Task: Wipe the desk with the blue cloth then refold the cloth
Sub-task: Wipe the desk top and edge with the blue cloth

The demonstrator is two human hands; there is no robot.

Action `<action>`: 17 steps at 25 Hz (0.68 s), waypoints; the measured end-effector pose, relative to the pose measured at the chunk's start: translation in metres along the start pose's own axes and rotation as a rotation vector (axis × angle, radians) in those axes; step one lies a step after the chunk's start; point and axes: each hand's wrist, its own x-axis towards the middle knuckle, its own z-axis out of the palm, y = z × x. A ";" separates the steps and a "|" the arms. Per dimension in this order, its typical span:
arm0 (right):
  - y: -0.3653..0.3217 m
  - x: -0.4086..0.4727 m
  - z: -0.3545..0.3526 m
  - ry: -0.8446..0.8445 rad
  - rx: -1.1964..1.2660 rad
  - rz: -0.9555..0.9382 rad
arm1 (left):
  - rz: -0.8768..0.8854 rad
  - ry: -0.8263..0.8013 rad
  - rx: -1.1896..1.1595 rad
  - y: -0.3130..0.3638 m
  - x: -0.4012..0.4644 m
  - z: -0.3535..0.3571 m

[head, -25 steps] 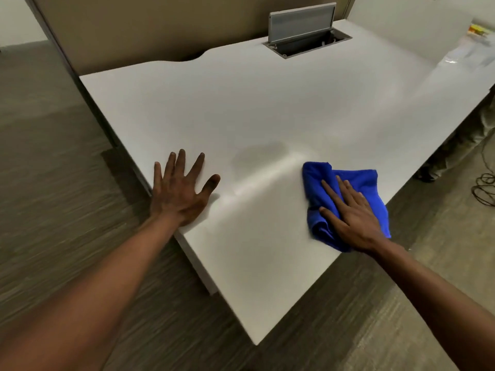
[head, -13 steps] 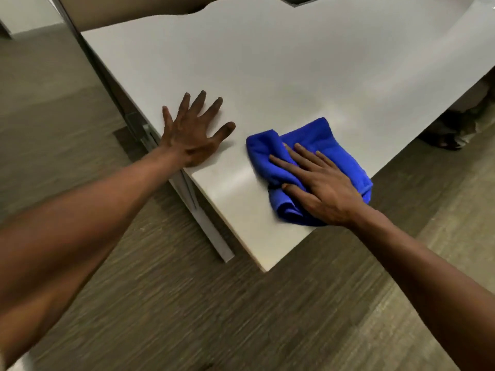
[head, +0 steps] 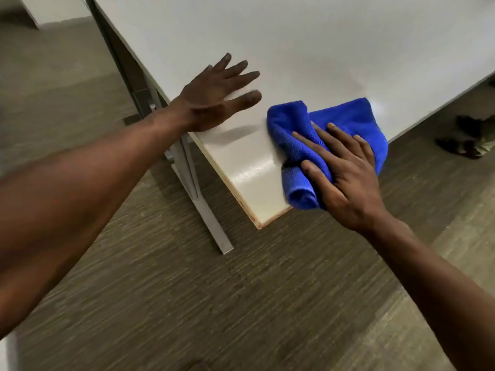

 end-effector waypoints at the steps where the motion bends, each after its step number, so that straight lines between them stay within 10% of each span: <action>1: 0.007 -0.005 -0.002 -0.021 0.021 -0.098 | -0.007 -0.010 -0.011 -0.001 -0.002 0.001; 10: 0.025 -0.020 0.021 0.248 -0.016 -0.194 | -0.055 -0.034 0.022 0.000 0.000 0.000; 17: 0.069 -0.009 -0.004 0.118 -0.227 -0.390 | 0.009 0.030 0.033 -0.005 0.001 0.003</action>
